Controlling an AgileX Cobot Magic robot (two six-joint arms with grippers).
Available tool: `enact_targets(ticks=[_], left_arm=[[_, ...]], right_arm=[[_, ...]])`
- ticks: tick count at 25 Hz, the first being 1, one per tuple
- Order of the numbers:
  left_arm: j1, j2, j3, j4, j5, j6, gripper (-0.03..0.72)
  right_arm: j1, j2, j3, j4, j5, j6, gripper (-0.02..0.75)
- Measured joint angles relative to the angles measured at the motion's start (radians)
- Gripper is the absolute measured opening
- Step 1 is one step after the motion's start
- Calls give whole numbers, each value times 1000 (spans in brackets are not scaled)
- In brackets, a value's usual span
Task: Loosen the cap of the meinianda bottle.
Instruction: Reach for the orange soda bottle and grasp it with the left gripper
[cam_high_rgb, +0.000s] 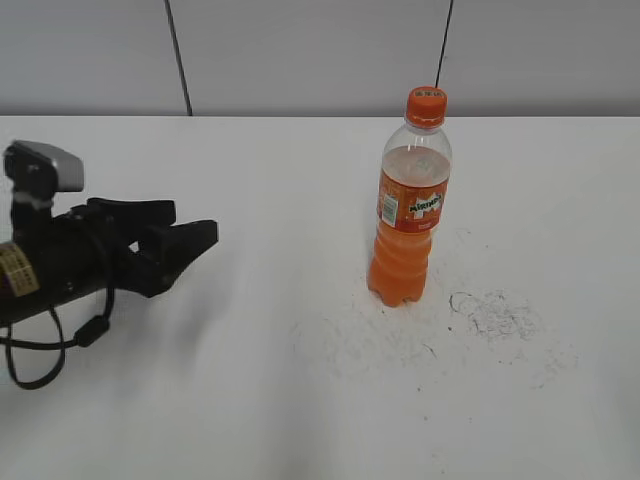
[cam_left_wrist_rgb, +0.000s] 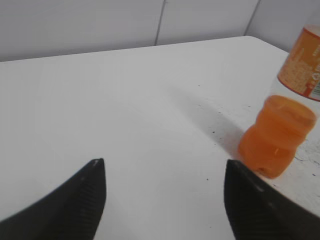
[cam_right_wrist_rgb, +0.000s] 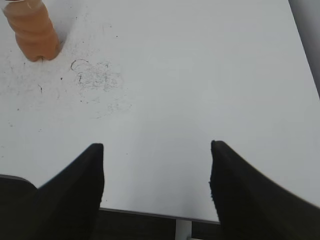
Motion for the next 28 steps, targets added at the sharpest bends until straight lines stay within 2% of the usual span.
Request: enact_targets(ticks=[6,12,19,28], left_arm=[[0,150,-228,238,45,-80,570],[0,285,-469,562,110,-251,570],[-3,416,-713,876,0,-463,570],[-20,442,-746,902,-55,-492,565]], right_arm=[[0,0,0,0,0,0,493],[0,0,0,0,0,0,493],[0,0,0,0,0,0,493],[0,0,0,0,0,0,493]])
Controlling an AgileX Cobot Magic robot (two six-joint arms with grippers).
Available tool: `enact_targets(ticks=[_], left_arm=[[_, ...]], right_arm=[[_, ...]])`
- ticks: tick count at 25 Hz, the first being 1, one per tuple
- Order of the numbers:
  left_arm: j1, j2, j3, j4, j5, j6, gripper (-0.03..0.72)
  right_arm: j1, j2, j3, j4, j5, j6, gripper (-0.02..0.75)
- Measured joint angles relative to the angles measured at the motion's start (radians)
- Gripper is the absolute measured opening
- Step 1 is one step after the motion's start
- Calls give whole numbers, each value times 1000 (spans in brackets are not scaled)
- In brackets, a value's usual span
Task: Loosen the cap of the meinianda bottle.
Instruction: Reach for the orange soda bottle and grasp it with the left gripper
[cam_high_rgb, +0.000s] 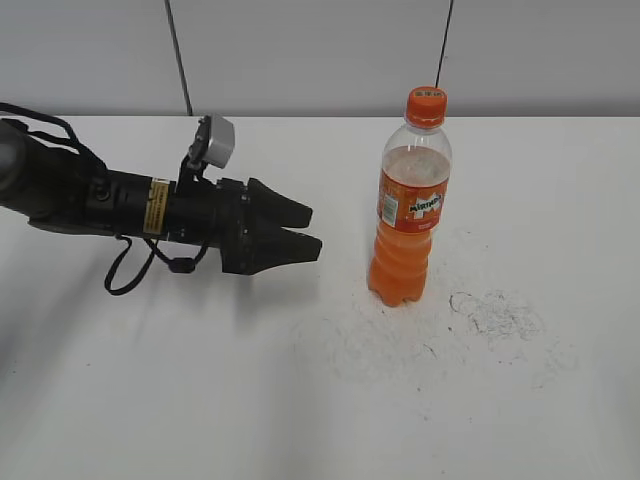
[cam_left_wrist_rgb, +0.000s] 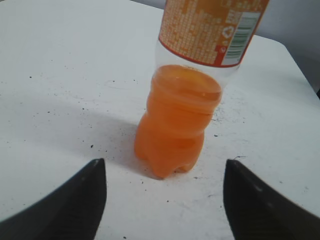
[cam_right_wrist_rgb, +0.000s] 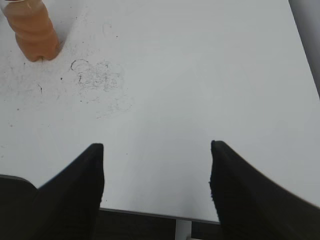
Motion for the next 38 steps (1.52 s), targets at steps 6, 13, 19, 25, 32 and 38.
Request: enact_targets(ticks=[6,13,19,25,32,38], left_arm=[[-58,16,-6,-50,73,0,660],[-124,111,-113,-56,84,0,671],[-143,191,-208,-58,58,0,671],[-175,231,-276,-49,45,-1,671],[-220,250,-309,-48,90,-1,671],[-244,252,-309,-97,124,-1,670]], right_arm=[[0,0,0,0,0,0,493],[0,0,0,0,0,0,493],[0,0,0,0,0,0,493],[0,0,0,0,-1,0,493],[0,0,0,0,-1,0,493],[0,0,0,0,-1,0,493]])
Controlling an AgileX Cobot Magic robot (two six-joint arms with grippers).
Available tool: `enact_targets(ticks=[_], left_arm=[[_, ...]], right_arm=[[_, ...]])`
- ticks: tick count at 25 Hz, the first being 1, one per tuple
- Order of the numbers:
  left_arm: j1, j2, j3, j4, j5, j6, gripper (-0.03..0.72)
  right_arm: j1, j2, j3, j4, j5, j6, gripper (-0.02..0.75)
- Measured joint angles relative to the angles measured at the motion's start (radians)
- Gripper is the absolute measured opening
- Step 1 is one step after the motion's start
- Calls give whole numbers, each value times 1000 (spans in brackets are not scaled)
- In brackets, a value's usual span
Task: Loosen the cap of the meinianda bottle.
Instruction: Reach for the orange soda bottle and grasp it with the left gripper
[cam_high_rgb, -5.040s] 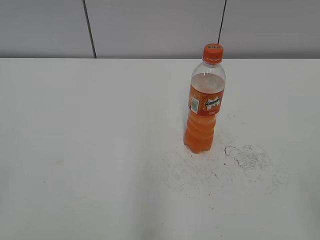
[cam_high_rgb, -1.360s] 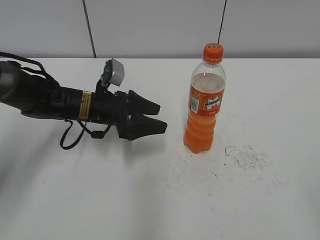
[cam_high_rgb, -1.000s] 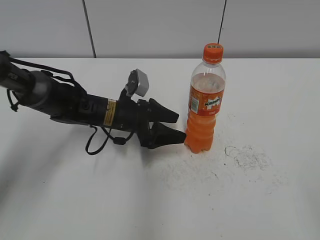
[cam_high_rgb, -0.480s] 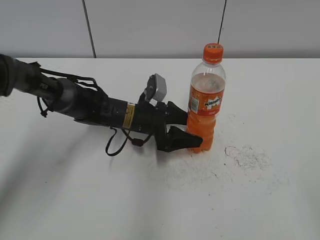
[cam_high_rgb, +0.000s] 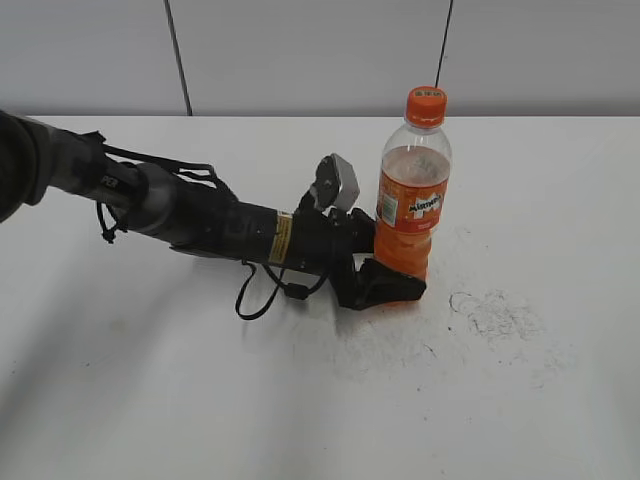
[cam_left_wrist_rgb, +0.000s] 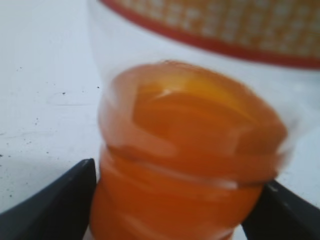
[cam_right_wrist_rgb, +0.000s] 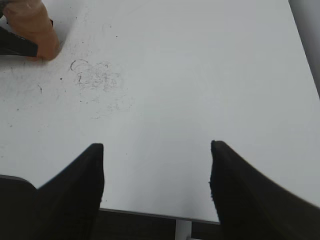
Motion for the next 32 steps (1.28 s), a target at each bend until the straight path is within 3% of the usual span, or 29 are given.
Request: enact_targets(ticks=[13,21,32], left_arm=[[-11,0,0,-63,8,0,659],[-13,0,0,-63,4,0,574],[-13,0,0,-63,1,1,566]], right_arm=[[0,0,0,0,0,0,493],[0,0,0,0,0,0,493],[0,0,0,0,0,0,493]])
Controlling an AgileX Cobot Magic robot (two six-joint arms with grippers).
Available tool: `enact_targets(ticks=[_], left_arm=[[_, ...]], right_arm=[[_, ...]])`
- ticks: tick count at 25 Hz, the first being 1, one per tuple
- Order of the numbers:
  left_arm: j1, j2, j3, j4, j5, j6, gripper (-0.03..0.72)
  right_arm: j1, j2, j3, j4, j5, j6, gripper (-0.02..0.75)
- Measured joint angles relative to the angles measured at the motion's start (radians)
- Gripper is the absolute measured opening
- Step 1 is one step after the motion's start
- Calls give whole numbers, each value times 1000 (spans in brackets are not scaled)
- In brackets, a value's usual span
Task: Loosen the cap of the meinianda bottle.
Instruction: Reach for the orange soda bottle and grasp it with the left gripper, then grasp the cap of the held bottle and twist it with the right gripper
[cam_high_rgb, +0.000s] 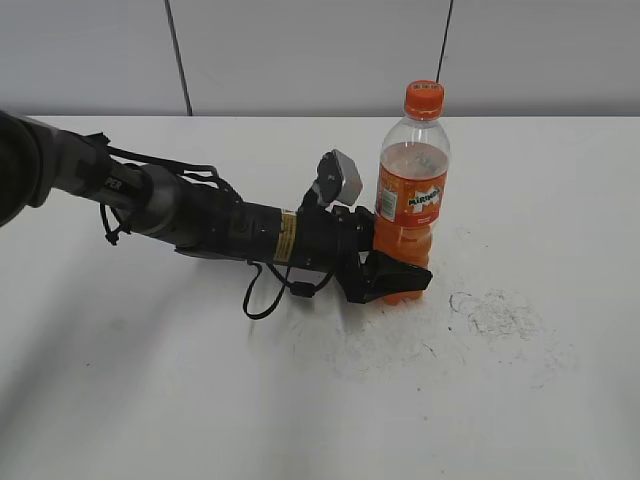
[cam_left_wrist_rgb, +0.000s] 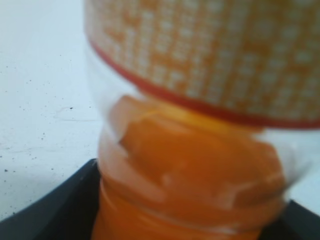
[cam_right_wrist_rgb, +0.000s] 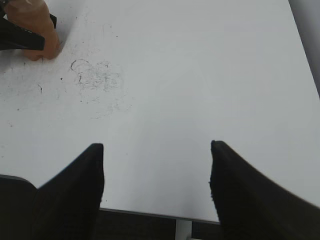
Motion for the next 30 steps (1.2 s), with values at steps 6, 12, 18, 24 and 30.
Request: enact_targets(ticks=[6,12,18,24,30], left_arm=[[0,4,0,4,-22,8,563],[0,6,0,12,-30,72,562],[0,6,0,12,-28,83,562],[0,6,0,12,-28,83,559],[-1,6,0,10,-28,83,559]], right_arm=[[0,0,0,0,0,0,493],[0,0,-4,29,-6,17,493],[0,111,-54,124,-61,66,493],[0,422,-185,259,-160,64,493],[0,784,-385,538,-194,-89,493]])
